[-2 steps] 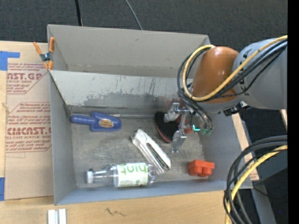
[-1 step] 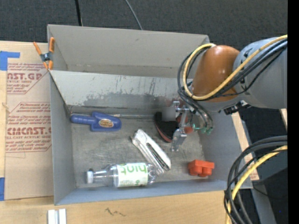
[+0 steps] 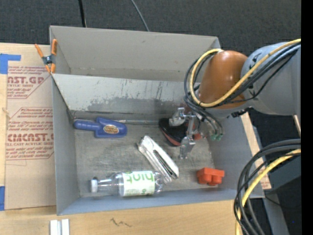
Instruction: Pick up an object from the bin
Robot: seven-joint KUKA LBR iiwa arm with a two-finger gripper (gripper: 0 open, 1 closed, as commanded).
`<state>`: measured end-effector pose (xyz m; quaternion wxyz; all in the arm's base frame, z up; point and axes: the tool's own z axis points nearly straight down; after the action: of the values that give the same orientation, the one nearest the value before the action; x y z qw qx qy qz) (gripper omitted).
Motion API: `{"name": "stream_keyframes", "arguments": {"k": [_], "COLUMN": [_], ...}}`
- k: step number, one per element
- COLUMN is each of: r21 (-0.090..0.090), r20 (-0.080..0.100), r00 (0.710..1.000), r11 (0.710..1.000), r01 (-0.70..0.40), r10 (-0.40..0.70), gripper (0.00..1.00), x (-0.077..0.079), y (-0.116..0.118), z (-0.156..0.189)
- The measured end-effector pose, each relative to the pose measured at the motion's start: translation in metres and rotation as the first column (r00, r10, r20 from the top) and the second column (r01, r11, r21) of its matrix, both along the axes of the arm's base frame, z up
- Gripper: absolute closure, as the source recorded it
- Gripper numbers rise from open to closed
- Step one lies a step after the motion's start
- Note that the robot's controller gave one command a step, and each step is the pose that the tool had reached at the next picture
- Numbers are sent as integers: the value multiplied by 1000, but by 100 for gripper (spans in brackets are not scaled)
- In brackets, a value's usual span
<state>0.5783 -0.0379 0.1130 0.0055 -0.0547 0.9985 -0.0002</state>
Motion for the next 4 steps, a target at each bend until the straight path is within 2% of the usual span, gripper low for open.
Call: {"name": "stream_keyframes", "arguments": {"k": [1, 2, 3, 4], "r21": [-5, 7, 7, 1], "r20": [33, 49, 49, -3], "r00": [993, 996, 996, 997], "r11": [994, 997, 997, 997], "r01": [-112, 74, 73, 73], "r10": [112, -74, -74, -73], "gripper": [0, 100, 100, 100], "x": [-6, 2, 1, -12], "y": [0, -1, -1, -2], "z": [-14, -10, -10, 1]}}
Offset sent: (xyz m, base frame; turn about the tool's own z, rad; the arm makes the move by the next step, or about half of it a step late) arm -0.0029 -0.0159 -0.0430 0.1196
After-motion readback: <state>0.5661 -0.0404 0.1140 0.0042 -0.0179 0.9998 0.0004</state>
